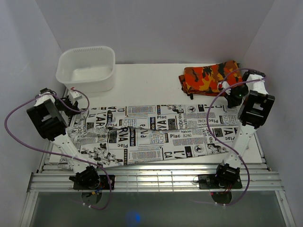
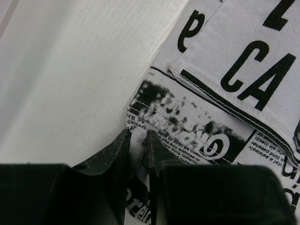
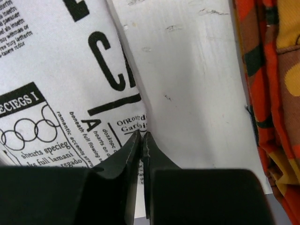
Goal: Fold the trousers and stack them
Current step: Fold the trousers
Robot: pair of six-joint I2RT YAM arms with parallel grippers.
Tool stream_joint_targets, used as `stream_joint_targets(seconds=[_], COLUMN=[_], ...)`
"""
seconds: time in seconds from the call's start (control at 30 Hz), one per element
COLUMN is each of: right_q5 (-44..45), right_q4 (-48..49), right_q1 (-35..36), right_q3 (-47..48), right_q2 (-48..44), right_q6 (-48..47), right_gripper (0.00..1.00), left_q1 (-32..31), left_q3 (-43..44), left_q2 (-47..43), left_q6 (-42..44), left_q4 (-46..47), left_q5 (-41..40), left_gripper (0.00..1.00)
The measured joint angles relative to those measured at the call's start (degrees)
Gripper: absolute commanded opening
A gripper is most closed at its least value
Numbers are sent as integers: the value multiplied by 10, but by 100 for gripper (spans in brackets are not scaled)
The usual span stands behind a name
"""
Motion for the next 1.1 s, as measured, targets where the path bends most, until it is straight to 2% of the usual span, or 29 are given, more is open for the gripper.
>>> stream_joint_targets(seconds=[0.03,0.33,0.47,0.63,0.8,0.93,1.1], right_q5=[1,-44,-76,-107,-120,-105,-45], right_q4=[-3,10,12,8,-10,-20,0], right_q1=[1,-11,-20,-36,-84,-143,-192], right_q3=[5,10,-21,-78,-191,-349,-550], right_q2=[2,-23,-120,-257,-381,-488,-580], right_q6=[8,54,57,44,-10,-85,-172], right_gripper=[8,8,8,8,8,8,8], left_q1=[0,15,34,71,136,208,317], left_q3=[2,44,43,-11,-72,-145,-329], left_q2=[0,5,-27,-165,-321,-414,-498], left_q6=[-7,-101,-122,-106,-29,68,186], left_q4=[0,-23,-30,-42,-108,-179,-215], left_q5=[0,4,28,50,68,54,-62], left_gripper=[0,0,0,0,0,0,0])
